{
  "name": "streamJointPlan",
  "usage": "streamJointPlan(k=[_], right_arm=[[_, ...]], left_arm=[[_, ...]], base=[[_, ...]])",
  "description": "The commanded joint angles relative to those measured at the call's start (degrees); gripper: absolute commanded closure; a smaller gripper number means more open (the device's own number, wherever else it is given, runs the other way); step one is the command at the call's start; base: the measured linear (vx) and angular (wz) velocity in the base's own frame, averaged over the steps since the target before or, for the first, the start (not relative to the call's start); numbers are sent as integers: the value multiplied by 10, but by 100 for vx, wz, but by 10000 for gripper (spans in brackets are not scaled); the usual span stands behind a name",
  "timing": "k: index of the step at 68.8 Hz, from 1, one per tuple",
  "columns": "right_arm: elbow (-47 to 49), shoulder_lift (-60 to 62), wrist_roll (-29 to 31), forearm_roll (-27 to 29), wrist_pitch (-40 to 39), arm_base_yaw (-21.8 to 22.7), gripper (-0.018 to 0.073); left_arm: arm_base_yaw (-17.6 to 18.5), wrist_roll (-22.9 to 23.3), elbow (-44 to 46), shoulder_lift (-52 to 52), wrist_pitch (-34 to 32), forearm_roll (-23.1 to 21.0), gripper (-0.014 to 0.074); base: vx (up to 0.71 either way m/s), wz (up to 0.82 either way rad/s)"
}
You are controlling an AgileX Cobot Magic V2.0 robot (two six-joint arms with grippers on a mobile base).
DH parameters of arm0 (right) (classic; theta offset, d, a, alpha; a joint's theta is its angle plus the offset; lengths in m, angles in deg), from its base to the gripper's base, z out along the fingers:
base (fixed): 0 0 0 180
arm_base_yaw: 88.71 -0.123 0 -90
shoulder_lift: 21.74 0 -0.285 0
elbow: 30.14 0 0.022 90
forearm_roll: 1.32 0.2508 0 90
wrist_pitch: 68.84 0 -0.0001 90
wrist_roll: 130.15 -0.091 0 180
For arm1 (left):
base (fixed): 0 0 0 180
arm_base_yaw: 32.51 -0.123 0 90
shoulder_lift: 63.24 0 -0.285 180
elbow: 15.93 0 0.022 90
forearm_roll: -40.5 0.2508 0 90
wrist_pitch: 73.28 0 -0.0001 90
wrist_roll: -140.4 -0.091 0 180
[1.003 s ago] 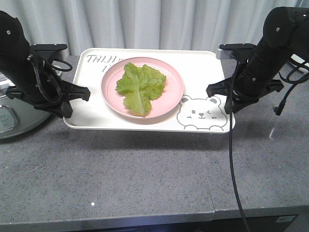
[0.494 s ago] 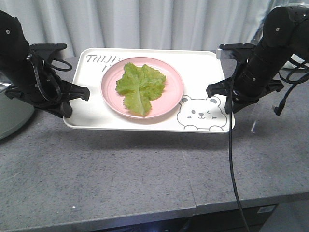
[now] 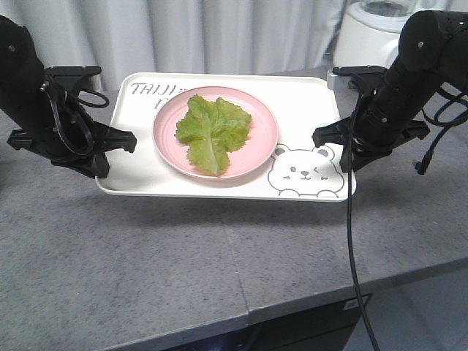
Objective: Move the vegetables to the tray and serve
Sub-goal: 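Turn the base away from the counter while holding the tray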
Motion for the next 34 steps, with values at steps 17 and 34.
streamJointPlan(k=[17,34], right_arm=[[15,33,27,19,-19,-3,564],[15,33,27,19,-19,-3,564]], left_arm=[[7,-15,22,-33,-33,-38,604],[7,-15,22,-33,-33,-38,604]], base=[[1,-32],[1,-31]])
